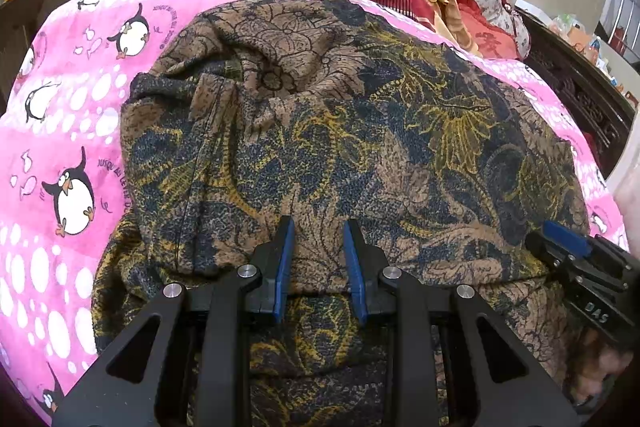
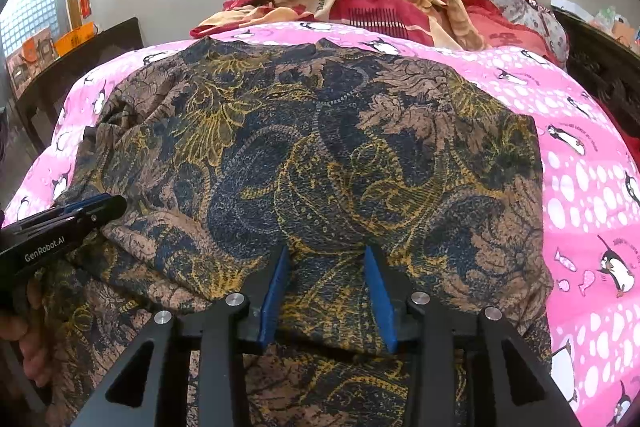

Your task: Fold small clothes

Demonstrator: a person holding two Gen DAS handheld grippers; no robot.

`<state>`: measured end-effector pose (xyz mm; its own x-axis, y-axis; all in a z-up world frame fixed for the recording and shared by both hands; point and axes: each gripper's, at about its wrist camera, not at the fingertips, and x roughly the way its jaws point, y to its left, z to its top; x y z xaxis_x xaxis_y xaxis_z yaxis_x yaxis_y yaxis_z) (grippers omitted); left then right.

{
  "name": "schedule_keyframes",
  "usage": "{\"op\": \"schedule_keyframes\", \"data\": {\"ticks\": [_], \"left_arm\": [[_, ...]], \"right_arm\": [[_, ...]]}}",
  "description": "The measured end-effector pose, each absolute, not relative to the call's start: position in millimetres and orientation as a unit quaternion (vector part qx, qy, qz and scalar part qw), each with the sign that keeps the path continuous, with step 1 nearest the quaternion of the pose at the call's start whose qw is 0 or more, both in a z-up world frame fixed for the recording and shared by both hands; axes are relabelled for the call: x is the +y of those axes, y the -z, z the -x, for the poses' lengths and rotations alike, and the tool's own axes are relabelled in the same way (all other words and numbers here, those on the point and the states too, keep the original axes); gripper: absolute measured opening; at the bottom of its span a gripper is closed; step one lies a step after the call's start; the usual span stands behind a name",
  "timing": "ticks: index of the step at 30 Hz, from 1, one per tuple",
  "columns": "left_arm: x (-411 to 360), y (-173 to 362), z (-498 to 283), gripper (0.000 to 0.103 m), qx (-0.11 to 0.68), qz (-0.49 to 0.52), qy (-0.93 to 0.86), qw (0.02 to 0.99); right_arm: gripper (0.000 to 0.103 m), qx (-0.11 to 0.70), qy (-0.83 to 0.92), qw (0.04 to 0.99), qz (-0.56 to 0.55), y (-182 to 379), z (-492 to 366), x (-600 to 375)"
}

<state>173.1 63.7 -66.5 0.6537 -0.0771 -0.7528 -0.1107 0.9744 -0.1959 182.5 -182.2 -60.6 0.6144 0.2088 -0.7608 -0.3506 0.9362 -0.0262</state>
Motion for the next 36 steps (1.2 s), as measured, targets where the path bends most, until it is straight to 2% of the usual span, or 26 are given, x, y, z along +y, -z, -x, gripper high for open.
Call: {"op": "schedule_keyframes", "data": {"ticks": [2,6,7,8,9,10,15,17,19,23,31,36], "left_arm": [[66.5,56.4,-169.9,0.024,0.439,0.097,0.007,0.893],[97.4,17.6,-127.7,0.026,0.44,0.066,0.031,0.895],[106.4,9.4,-112.3,0.031,0.433,0.049,0.024,0.9],[117.9,2.8,-93.2,0.054,0.43,0.033,0.011,0.902],[130.3,-1.2,-72.0,0.072,0.43,0.026,-0.003,0.903],[140.9,-2.8,-52.5,0.073,0.43,0.027,-0.009,0.902],[154.3,14.6,41.4,0.073,0.479,0.073,0.042,0.874],[140.0,30.2,77.0,0.073,0.502,0.081,0.062,0.859],[125.6,43.6,99.2,0.073,0.523,0.083,0.075,0.845],[101.4,48.2,124.4,0.073,0.515,0.075,0.102,0.848],[121.7,55.8,109.9,0.073,0.518,0.201,0.183,0.811],[123.5,54.6,97.7,0.071,0.511,0.192,0.181,0.818]], "right_arm": [[0.038,0.439,-0.149,0.88,0.101,45.9,-178.8,-183.9],[0.038,0.407,-0.186,0.89,0.092,-11.7,-116.8,-221.5],[0.043,0.399,-0.199,0.89,0.094,-21.7,-98.4,-232.9],[0.049,0.393,-0.209,0.89,0.098,-29.2,-78.1,-246.1],[0.066,0.388,-0.212,0.891,0.107,-33.4,-55.6,-260.3],[0.081,0.384,-0.206,0.892,0.122,-33.3,-32.0,-275.6],[0.082,0.397,-0.171,0.893,0.12,-6.8,43.0,-330.8],[0.081,0.404,-0.166,0.896,0.082,5.4,59.6,-354.6],[0.075,0.405,-0.157,0.9,0.044,14.7,69.7,-373.2],[0.065,0.413,-0.149,0.898,-0.012,27.6,71.9,-396.3],[0.064,0.397,-0.188,0.898,-0.008,21.7,65.6,-375.5],[0.064,0.389,-0.195,0.9,-0.013,19.4,64.8,-369.9]]}}
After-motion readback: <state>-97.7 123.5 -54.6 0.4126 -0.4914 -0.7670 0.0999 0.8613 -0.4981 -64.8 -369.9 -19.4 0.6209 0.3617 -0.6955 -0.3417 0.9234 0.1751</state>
